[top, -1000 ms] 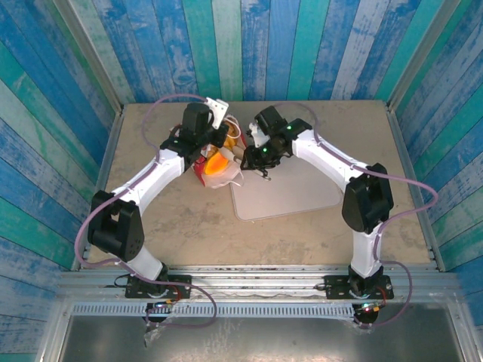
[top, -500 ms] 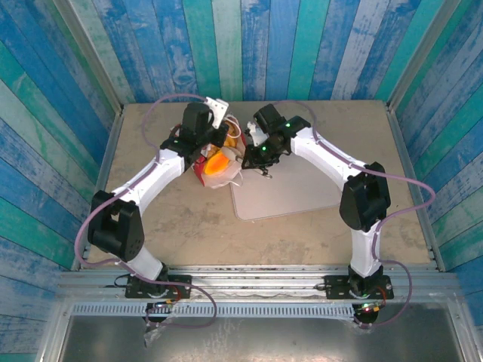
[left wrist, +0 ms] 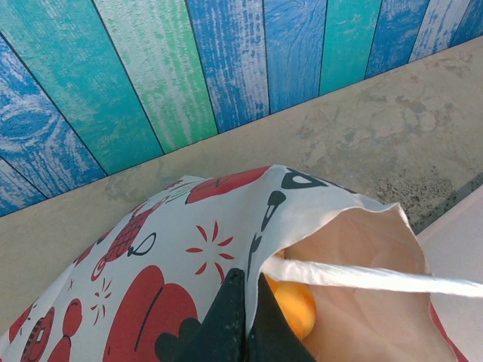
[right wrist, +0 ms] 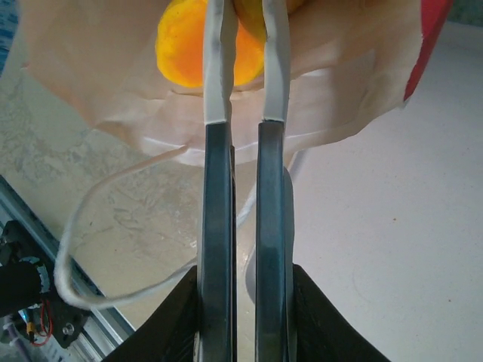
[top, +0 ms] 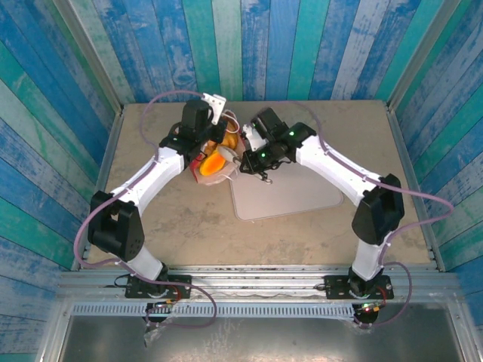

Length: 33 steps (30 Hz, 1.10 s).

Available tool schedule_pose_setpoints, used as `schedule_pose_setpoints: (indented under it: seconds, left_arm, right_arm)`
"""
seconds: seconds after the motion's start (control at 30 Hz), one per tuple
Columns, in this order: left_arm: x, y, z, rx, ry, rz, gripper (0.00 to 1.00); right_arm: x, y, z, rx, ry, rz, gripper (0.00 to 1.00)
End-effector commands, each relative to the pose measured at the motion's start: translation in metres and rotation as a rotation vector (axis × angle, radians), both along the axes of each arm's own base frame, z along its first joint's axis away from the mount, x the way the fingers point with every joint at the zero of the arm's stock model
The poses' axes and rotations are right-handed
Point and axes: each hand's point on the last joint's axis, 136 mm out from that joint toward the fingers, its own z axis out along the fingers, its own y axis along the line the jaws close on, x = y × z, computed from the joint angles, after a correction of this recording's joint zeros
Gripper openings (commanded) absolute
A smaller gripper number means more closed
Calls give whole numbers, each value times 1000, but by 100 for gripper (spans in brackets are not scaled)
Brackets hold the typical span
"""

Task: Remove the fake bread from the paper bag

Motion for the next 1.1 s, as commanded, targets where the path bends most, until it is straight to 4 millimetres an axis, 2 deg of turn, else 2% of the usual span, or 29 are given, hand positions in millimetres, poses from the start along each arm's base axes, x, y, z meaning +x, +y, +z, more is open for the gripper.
schedule_pose_setpoints:
  seconds: [0.0, 0.1, 0.23, 0.4, 0.53, 0.67, 0.83, 1.07]
  left_arm:
    - [10, -9, 19, -49, -47, 0, 3]
    - [10, -6, 21, -51, -53, 16, 3]
    - [9, -2, 24, -54, -60, 41, 3]
    - [9, 2, 25, -54, -61, 62, 3]
    - [9, 5, 25, -52, -62, 79, 3]
    - [9, 7, 27, -48, -65, 91, 3]
    - [9, 8, 29, -53, -69, 94, 3]
    - [8, 8, 31, -58, -70, 96, 3]
  right_arm:
    - [4, -8, 36, 43, -136, -21, 17]
    - [1, -19, 55, 56, -202, -46, 16]
    - [-1, -41, 64, 6, -255, -95, 15]
    - [-11, -79, 81, -82, -321, -159, 12]
    - [-21, -109, 98, -107, -398, -223, 15]
    - [-28, -140, 103, -151, -424, -293, 16]
    - [-23, -175, 89, -230, -440, -391, 16]
    - [3, -225, 49, -359, -444, -557, 16]
